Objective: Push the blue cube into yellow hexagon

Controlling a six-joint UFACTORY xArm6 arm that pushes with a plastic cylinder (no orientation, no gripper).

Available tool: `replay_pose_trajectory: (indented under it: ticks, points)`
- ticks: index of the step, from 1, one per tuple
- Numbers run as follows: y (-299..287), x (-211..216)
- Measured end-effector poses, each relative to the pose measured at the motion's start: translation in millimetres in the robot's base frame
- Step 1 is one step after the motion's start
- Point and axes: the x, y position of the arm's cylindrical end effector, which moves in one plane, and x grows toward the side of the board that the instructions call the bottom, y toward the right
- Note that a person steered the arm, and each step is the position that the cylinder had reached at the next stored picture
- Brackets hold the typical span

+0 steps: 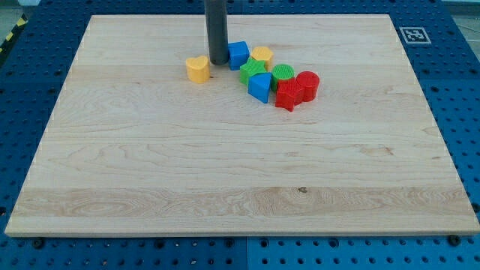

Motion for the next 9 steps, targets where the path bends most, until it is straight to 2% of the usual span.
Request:
replay_pose_trajectory:
  ticks: [2,3,4,5,6,8,9]
  points:
    - [34,-43]
    - [7,-43]
    - [-26,-25]
    - [-7,-6]
    - [17,-8]
    - [32,-46]
    - [60,-54]
